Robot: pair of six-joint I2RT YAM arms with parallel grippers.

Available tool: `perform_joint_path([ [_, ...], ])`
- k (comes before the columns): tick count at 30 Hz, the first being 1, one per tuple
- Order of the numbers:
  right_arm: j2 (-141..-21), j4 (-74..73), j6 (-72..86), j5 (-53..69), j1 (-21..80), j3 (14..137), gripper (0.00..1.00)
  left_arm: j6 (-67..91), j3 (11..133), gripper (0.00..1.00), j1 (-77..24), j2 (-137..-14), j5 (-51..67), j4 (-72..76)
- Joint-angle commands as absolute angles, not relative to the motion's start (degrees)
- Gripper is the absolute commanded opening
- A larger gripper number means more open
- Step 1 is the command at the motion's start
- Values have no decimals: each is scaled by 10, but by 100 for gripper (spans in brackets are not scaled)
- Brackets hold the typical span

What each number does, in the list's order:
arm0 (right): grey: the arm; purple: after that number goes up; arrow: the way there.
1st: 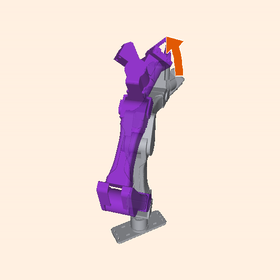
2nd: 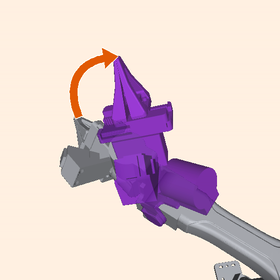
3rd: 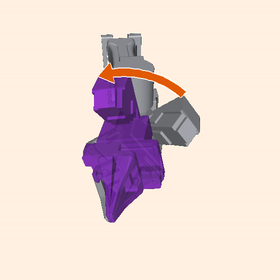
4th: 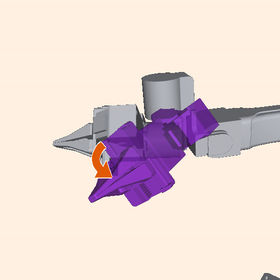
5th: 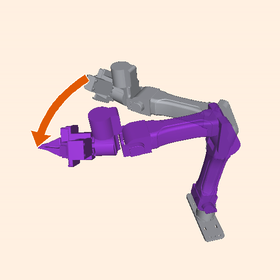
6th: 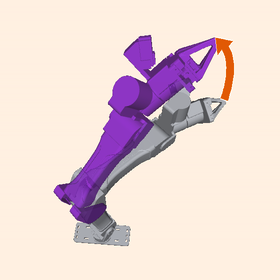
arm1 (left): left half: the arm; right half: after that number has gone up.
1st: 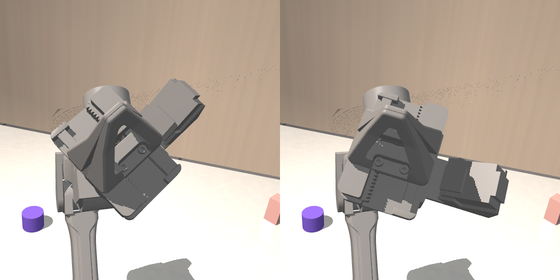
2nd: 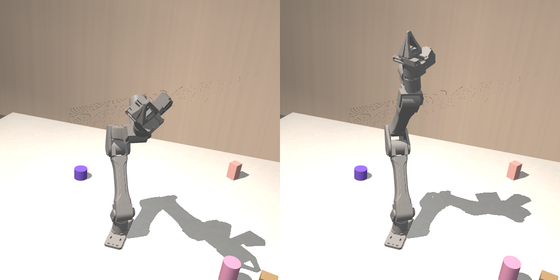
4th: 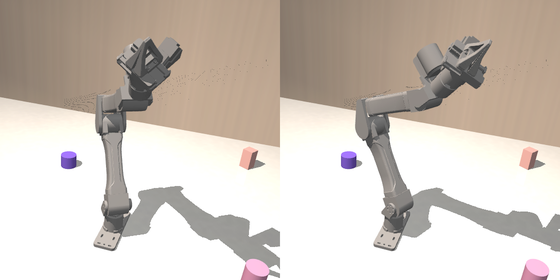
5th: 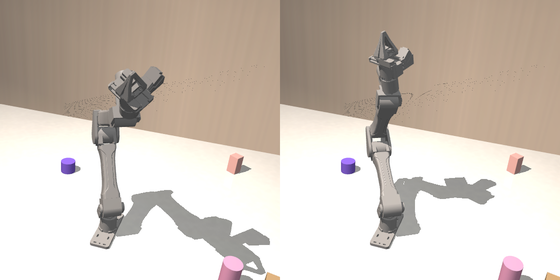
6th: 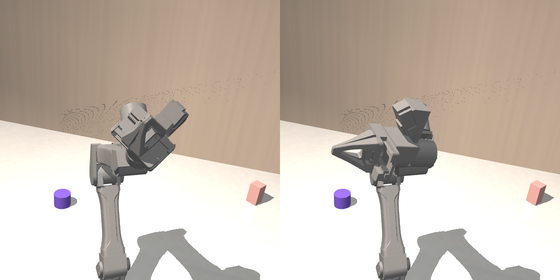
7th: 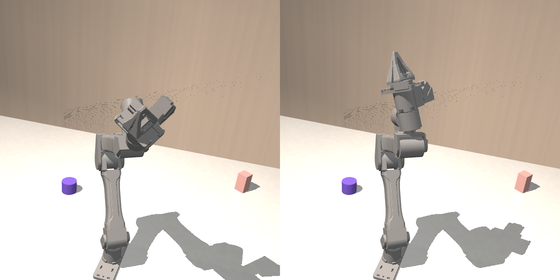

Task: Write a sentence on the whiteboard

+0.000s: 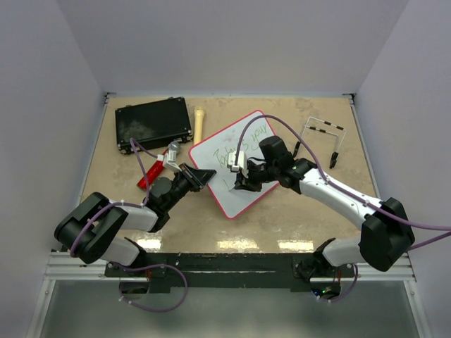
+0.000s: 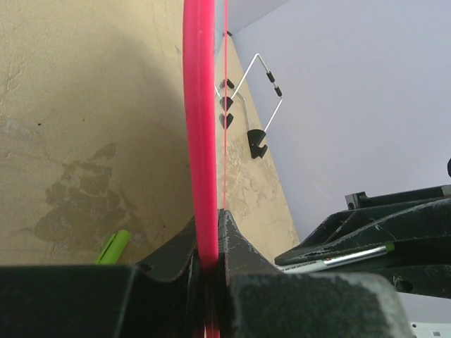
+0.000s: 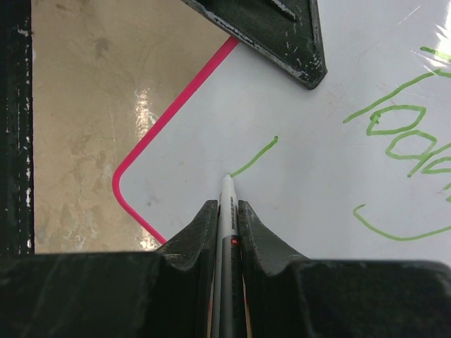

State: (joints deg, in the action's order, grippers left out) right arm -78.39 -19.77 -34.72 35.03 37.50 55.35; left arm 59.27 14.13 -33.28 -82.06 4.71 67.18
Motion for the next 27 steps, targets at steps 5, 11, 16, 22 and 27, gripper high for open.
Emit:
perform_joint_path([
  [5,-771,-140,-312,325,378,562,0,585,145,0,-332,-816,61,742],
  [11,-777,-137,-311,342,378,565,0,587,145,0,-333,-818,63,746],
  [16,-780,-154,-327,375,377,567,0,586,146,0,-333,-818,63,746],
  [22,-791,-192,-359,405,380,571,0,586,145,0,-332,-817,63,747],
  [27,-797,-226,-382,408,380,576,0,586,143,0,-333,-814,62,744],
])
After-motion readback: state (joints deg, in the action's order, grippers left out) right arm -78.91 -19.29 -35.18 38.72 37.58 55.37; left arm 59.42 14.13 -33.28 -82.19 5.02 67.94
